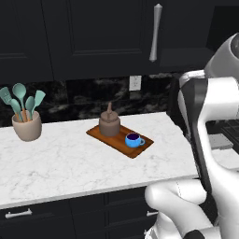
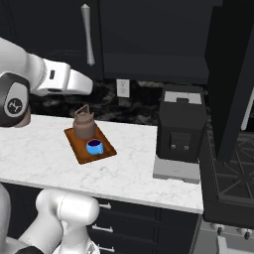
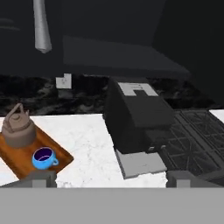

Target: Pick the kettle from the counter and place it on the tray. Then pick the mug from the cabinet and place it on the tray. Then close the cabinet doors.

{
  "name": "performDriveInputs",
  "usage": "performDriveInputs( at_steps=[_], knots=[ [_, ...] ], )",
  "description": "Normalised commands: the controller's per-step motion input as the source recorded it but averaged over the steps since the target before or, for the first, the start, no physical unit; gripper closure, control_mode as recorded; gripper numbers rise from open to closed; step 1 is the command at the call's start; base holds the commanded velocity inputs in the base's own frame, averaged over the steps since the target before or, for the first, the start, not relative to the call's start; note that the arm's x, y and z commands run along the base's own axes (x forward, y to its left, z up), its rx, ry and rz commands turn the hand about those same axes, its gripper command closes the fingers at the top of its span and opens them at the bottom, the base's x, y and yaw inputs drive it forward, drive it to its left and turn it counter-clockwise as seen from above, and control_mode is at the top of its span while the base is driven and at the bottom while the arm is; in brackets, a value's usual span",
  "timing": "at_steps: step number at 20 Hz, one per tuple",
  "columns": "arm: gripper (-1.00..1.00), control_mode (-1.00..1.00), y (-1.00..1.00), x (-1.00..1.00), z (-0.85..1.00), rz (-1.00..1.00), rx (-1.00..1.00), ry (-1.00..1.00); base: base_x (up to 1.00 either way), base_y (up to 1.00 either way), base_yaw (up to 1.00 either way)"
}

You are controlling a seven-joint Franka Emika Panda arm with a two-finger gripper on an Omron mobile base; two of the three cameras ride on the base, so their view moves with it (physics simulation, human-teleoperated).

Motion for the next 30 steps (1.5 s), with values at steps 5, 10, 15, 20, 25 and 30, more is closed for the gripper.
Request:
performDriveInputs(
  at_steps=[5, 10, 15, 20, 25, 30],
  knots=[
    [-1.00, -1.00, -0.23, -0.07, -0.02, -0.19, 0.26, 0.00, 0.00, 0.00, 0.00],
    [-1.00, -1.00, -0.33, 0.00, 0.00, -0.24, 0.23, 0.08, 0.00, 0.00, 0.00],
    [-1.00, -1.00, -0.35, 0.01, -0.03, -0.29, 0.17, 0.02, 0.00, 0.00, 0.00],
    [-1.00, -1.00, -0.34, 0.10, -0.02, -0.33, 0.21, -0.03, 0.00, 0.00, 0.00],
    [-1.00, -1.00, -0.26, 0.18, 0.09, -0.23, 0.28, -0.07, 0.00, 0.00, 0.00],
    [-1.00, -1.00, -0.30, 0.11, 0.12, -0.24, 0.22, -0.07, 0.00, 0.00, 0.00]
  ],
)
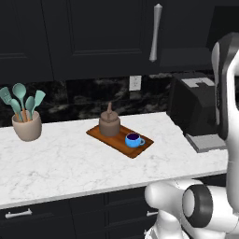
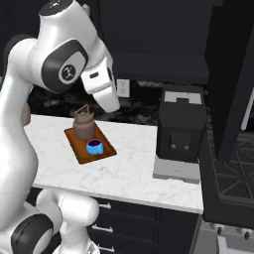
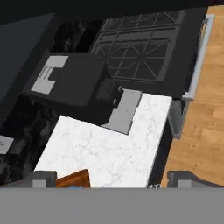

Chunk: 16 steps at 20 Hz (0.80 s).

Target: Pick the kettle from the counter and place it on the tray. Then pick the mug from the cabinet and place it on the tray. Then close the cabinet doors.

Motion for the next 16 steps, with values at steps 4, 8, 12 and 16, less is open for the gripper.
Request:
performDriveInputs(
  at_steps=[4, 8, 12, 16],
  knots=[
    [-1.00, -1.00, -0.38, 0.00, 0.02, -0.27, 0.19, -0.05, 0.00, 0.00, 0.00],
    [-1.00, -1.00, -0.26, -0.04, -0.03, -0.28, 0.06, -0.23, 0.00, 0.00, 0.00],
    [-1.00, -1.00, -0.26, -0.11, -0.07, -0.30, 0.00, -0.37, 0.00, 0.00, 0.00],
    [-1.00, -1.00, -0.07, -0.21, -0.40, -0.31, -0.04, -0.56, 0.00, 0.00, 0.00]
  ],
)
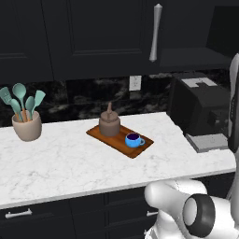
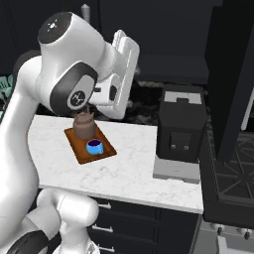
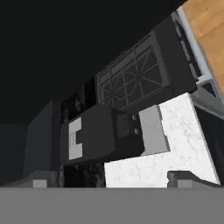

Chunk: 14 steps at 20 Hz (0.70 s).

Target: Pick the kettle from the counter and place it on the tray. Then pick the mug from the cabinet and place it on the tray. Then close the cabinet doors.

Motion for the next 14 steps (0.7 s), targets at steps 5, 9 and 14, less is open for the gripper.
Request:
performDriveInputs(
  at_steps=[5, 9, 14],
  knots=[
    [-1.00, -1.00, -0.06, -0.06, -0.26, -0.28, -0.03, -0.45, 0.00, 0.00, 0.00],
    [-1.00, -1.00, -0.16, -0.16, -0.03, -0.15, -0.06, -0.35, 0.00, 0.00, 0.00],
    [-1.00, -1.00, -0.19, -0.23, 0.00, -0.12, -0.15, -0.34, 0.00, 0.00, 0.00]
  ],
)
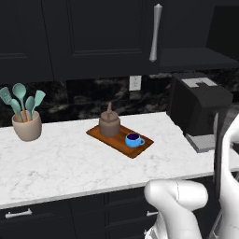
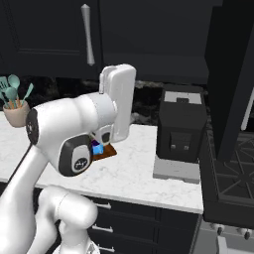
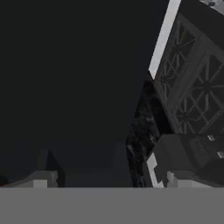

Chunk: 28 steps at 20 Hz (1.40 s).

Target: Pick the kettle from the counter and place it on the tray. Then pick the mug from the cabinet and place it on the tray. Then close the cabinet doors.

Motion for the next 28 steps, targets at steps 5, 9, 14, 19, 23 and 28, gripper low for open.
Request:
performDriveInputs(
  at_steps=[5, 9, 14, 19, 23, 28],
  knots=[
    [-1.00, -1.00, -0.36, -0.41, 0.01, -0.17, -0.09, -0.19, 0.00, 0.00, 0.00],
    [-1.00, -1.00, -0.62, -0.46, 0.09, -0.27, 0.00, -0.05, 0.00, 0.00, 0.00],
    [-1.00, -1.00, -0.55, -0.42, 0.16, -0.31, 0.00, 0.00, 0.00, 0.00, 0.00],
    [-1.00, -1.00, -0.60, -0.48, 0.06, -0.26, 0.00, 0.00, 0.00, 0.00, 0.00],
    [-1.00, -1.00, -0.67, -0.53, 0.01, -0.22, 0.00, 0.00, 0.00, 0.00, 0.00],
    [-1.00, -1.00, -0.60, -0.50, 0.01, -0.17, 0.00, 0.00, 0.00, 0.00, 0.00]
  ],
)
